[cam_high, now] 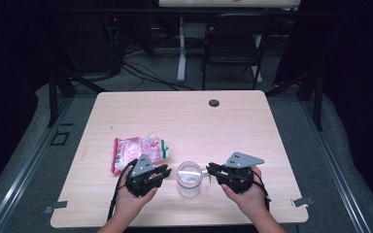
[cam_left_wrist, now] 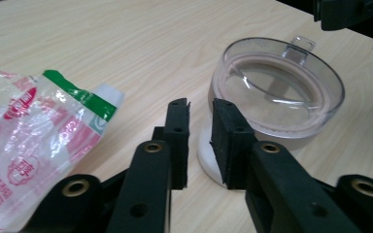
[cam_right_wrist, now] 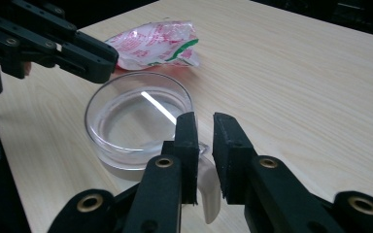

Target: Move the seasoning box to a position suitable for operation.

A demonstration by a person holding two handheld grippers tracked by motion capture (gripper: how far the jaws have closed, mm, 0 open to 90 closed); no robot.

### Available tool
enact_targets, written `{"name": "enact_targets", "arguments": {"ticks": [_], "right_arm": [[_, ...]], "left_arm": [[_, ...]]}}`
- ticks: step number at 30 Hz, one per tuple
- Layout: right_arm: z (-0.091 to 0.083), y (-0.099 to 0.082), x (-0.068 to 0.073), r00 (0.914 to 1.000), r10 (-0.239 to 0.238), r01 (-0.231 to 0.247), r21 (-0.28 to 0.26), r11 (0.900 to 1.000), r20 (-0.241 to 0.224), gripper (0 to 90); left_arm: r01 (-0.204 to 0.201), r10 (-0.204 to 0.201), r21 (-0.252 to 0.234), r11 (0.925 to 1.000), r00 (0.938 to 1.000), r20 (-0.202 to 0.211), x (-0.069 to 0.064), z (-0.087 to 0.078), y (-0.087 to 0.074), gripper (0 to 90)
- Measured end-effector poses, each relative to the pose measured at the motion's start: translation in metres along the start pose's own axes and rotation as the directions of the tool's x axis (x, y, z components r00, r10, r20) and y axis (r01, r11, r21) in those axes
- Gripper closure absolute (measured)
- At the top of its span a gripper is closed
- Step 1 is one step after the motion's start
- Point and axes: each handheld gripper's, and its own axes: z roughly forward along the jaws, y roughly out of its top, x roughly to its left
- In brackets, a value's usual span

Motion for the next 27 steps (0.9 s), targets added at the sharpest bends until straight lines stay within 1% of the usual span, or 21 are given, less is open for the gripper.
{"name": "enact_targets", "arguments": {"ticks": [2,3,4,6,8,9,10,12,14,15,17,19,20,21,27], "right_arm": [[0.001,0.001,0.001,1.0,0.001,-0.001,0.0,1.0,-0.008,81.2],[0.003,0.001,0.001,1.0,-0.002,0.002,0.003,1.0,-0.005,82.1],[0.004,0.0,0.002,1.0,-0.003,0.003,0.009,1.0,0.001,82.2],[0.006,-0.001,0.003,0.9999,-0.002,0.002,0.011,0.9999,0.014,82.7],[0.008,-0.001,0.002,0.9999,0.009,-0.009,0.019,0.9998,0.01,82.1],[0.01,-0.002,0.001,0.9998,0.018,-0.018,0.018,0.9997,-0.006,81.5],[0.011,-0.002,0.001,0.9997,0.021,-0.02,0.023,0.9995,-0.011,81.5],[0.012,-0.003,0.0,0.9999,0.015,-0.015,0.024,0.9996,-0.007,80.9],[0.012,-0.003,-0.001,0.9997,0.021,-0.021,0.02,0.9996,-0.009,81.3],[0.012,-0.003,-0.002,0.9997,0.022,-0.022,0.019,0.9996,-0.006,81.6],[0.011,-0.004,-0.003,0.9996,0.025,-0.025,0.02,0.9995,-0.013,82.5],[0.011,-0.004,-0.004,0.9992,0.033,-0.032,0.024,0.9992,-0.025,82.9],[0.011,-0.004,-0.004,0.9989,0.035,-0.035,0.024,0.9991,-0.029,82.9],[0.011,-0.004,-0.004,0.9987,0.039,-0.038,0.023,0.999,-0.032,82.9],[0.011,-0.005,-0.004,0.9987,0.043,-0.043,0.017,0.9989,-0.028,82.8]], "left_arm": [[-0.002,0.002,0.014,0.9999,0.9999,0.012,0.0,0.001,-0.001,81.1],[0.003,-0.004,0.019,0.9998,0.9998,0.018,-0.001,0.003,-0.001,82.0],[0.003,-0.004,0.031,0.9995,0.9997,0.024,-0.002,0.003,-0.001,83.2],[0.002,-0.003,0.038,0.9993,0.9994,0.035,-0.003,0.005,-0.001,85.0],[-0.01,0.007,0.045,0.999,0.9986,0.053,-0.004,0.006,-0.002,87.2],[-0.015,0.012,0.046,0.9988,0.9975,0.069,-0.004,0.006,-0.002,88.0],[-0.02,0.016,0.048,0.9987,0.9965,0.082,-0.004,0.006,-0.002,88.5],[-0.036,0.03,0.054,0.9979,0.9943,0.102,-0.004,0.007,-0.002,89.4],[-0.049,0.042,0.067,0.9966,0.9939,0.103,-0.005,0.008,-0.003,89.9],[-0.046,0.039,0.071,0.9964,0.9939,0.103,-0.005,0.009,-0.003,89.9],[-0.048,0.04,0.083,0.9955,0.9946,0.096,-0.006,0.01,-0.004,89.8],[-0.047,0.038,0.09,0.9948,0.9941,0.101,-0.008,0.012,-0.004,89.9],[-0.058,0.047,0.101,0.9932,0.9933,0.106,-0.008,0.012,-0.004,89.9],[-0.059,0.048,0.104,0.9928,0.9933,0.105,-0.008,0.013,-0.004,89.9],[-0.053,0.043,0.099,0.9937,0.9939,0.101,-0.01,0.014,-0.005,89.8]]}}
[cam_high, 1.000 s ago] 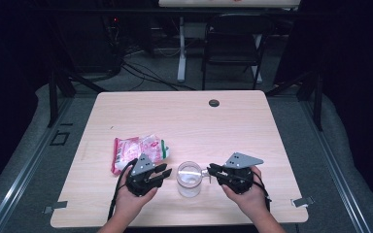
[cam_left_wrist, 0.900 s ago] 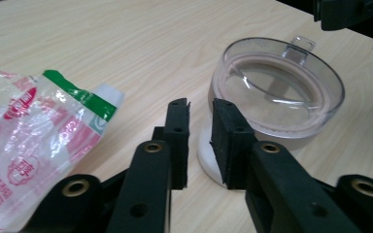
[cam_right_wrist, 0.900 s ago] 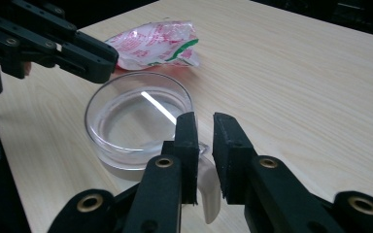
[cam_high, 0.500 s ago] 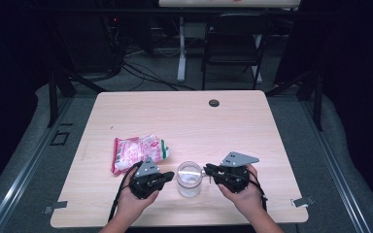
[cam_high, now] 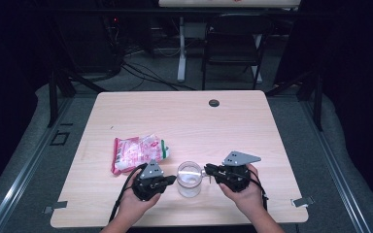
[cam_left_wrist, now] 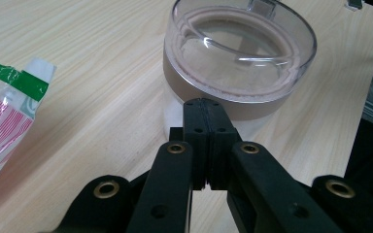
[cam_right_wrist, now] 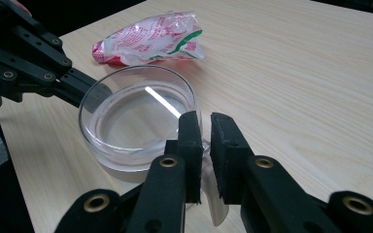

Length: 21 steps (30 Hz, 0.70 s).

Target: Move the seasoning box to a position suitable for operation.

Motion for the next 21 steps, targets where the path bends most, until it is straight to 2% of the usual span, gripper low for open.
{"name": "enact_targets", "arguments": {"ticks": [13,21], "right_arm": [[0.0005,-0.001,-0.0006,1.0,0.004,-0.004,-0.007,1.0,-0.004,81.8],[0.0004,-0.0015,-0.0014,0.9999,0.009,-0.009,-0.007,0.9999,-0.007,81.4]], "left_arm": [[0.008,-0.007,-0.021,0.9998,0.9999,0.011,-0.0004,-0.0039,0.0011,89.9],[0.033,-0.032,-0.04,0.9987,0.9989,0.033,0.0013,-0.006,0.0014,89.8]]}}
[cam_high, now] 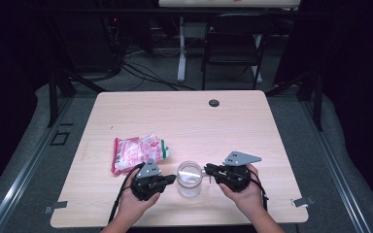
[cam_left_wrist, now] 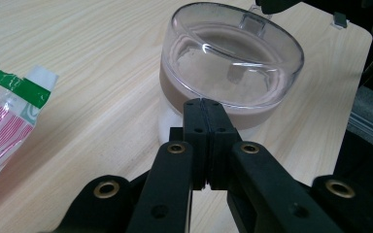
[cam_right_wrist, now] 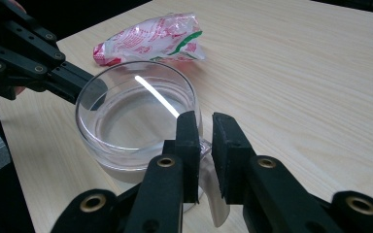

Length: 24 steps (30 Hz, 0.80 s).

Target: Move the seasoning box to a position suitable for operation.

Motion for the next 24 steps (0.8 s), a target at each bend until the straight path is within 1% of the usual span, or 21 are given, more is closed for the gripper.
{"name": "enact_targets", "arguments": {"ticks": [12,18,21,22,24], "right_arm": [[-0.0004,-0.0012,-0.0022,0.9999,0.009,-0.009,-0.006,0.9999,-0.006,81.7],[-0.0001,-0.0017,-0.0027,0.9999,0.012,-0.013,-0.009,0.9999,-0.009,81.7],[0.0003,-0.0023,-0.0032,0.9997,0.023,-0.023,-0.016,0.9996,-0.012,81.8],[0.0003,-0.0025,-0.0034,0.9997,0.023,-0.024,-0.017,0.9996,-0.012,81.9],[0.0004,-0.0027,-0.0038,0.9996,0.026,-0.026,-0.02,0.9995,-0.011,82.0]], "left_arm": [[0.0,0.0,-0.016,0.9999,1.0,0.005,-0.0013,-0.0011,0.0008,89.4],[0.016,-0.015,-0.032,0.9993,0.9997,0.019,0.0006,-0.0034,0.0018,89.3],[0.024,-0.023,-0.041,0.9989,0.9995,0.022,0.0003,-0.0036,0.0022,89.3],[0.018,-0.017,-0.042,0.9989,0.9996,0.021,0.0005,-0.0038,0.0024,89.3],[0.021,-0.021,-0.042,0.9989,0.9995,0.022,0.0002,-0.0036,0.0025,89.1]]}}
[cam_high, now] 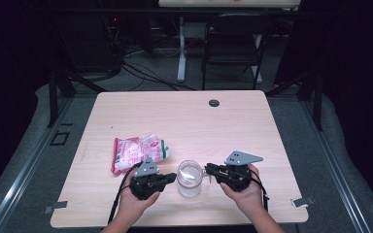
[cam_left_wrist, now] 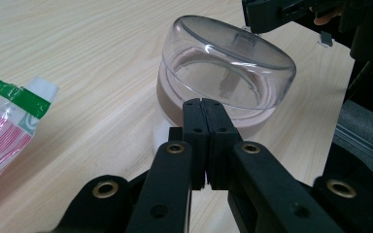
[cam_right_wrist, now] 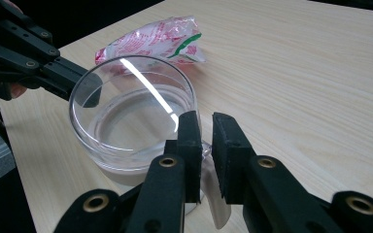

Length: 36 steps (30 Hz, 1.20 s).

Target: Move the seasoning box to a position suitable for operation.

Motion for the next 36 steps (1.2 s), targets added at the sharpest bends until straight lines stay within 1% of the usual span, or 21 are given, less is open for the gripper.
{"name": "enact_targets", "arguments": {"ticks": [2,4,6,7,8,9,10,11,12,13,15,17,20,23,32,34,36], "right_arm": [[0.0,0.0,-0.001,1.0,-0.003,0.003,0.001,1.0,-0.005,82.4],[0.0,-0.001,-0.001,1.0,-0.004,0.004,-0.003,1.0,0.0,83.8],[0.0,-0.001,-0.002,0.9999,-0.007,0.007,0.008,0.9999,0.013,84.3],[0.002,-0.002,-0.002,0.9997,-0.011,0.01,0.022,0.9997,0.022,85.0],[0.004,-0.003,-0.001,0.9982,-0.026,0.023,0.066,0.9976,0.054,86.1],[0.007,-0.006,0.0,0.9934,-0.067,0.058,0.094,0.9939,0.093,85.6],[0.009,-0.008,0.001,0.9905,-0.087,0.075,0.106,0.9915,0.107,84.6],[0.01,-0.008,0.001,0.9905,-0.085,0.074,0.106,0.9916,0.108,83.0],[0.01,-0.008,0.0,0.9918,-0.075,0.065,0.095,0.9933,0.103,80.3],[0.009,-0.007,-0.001,0.994,-0.064,0.056,0.087,0.9946,0.089,79.9],[0.009,-0.007,-0.003,0.996,-0.043,0.036,0.082,0.996,0.078,79.5],[0.009,-0.008,-0.003,0.9949,-0.052,0.044,0.093,0.9947,0.086,79.7],[0.01,-0.008,-0.002,0.9942,-0.054,0.046,0.088,0.995,0.093,79.6],[0.009,-0.008,-0.003,0.9951,-0.05,0.042,0.092,0.9949,0.086,79.8],[0.009,-0.008,-0.003,0.995,-0.048,0.04,0.089,0.9952,0.087,78.6],[0.008,-0.009,-0.005,0.9956,-0.05,0.043,0.089,0.9952,0.079,76.2],[0.007,-0.01,-0.007,0.9969,-0.051,0.045,0.096,0.9944,0.06,73.7]], "left_arm": [[-0.004,0.004,0.0,1.0,1.0,0.0,0.0,0.0,0.0,88.7],[-0.001,0.001,0.001,1.0,1.0,0.005,-0.001,0.0,0.001,87.9],[-0.013,0.013,-0.004,0.9999,0.9999,0.005,-0.001,0.0,0.001,87.8],[-0.01,0.01,-0.001,0.9999,0.9999,0.005,-0.002,0.001,0.001,87.9],[-0.011,0.011,-0.003,0.9999,0.9999,0.004,-0.003,0.001,0.001,87.8],[-0.015,0.015,-0.001,0.9999,0.9999,0.003,-0.002,0.002,0.001,87.8],[-0.01,0.01,-0.005,0.9999,0.9999,0.003,-0.003,0.001,0.001,87.8],[-0.012,0.012,-0.006,0.9999,0.9999,0.001,-0.002,0.001,0.001,88.1],[-0.013,0.013,-0.008,0.9999,0.9999,0.004,-0.001,0.0,0.001,88.1],[-0.006,0.006,-0.01,0.9999,1.0,0.007,-0.001,0.0,0.001,88.1],[-0.01,0.01,-0.009,0.9999,0.9999,0.005,-0.001,0.001,0.001,88.1],[-0.011,0.011,-0.008,0.9999,0.9999,0.006,-0.001,0.0,0.001,88.1],[-0.009,0.009,-0.008,0.9999,0.9999,0.006,-0.002,0.0,0.001,88.0],[-0.01,0.01,-0.008,0.9999,0.9999,0.006,-0.002,0.0,0.001,88.0],[-0.01,0.01,-0.008,0.9999,0.9999,0.005,-0.001,0.0,0.001,88.0],[-0.006,0.006,-0.01,0.9999,1.0,0.002,-0.001,0.0,0.001,88.0],[-0.006,0.005,-0.016,0.9998,1.0,-0.005,0.001,-0.001,0.002,87.5]]}}
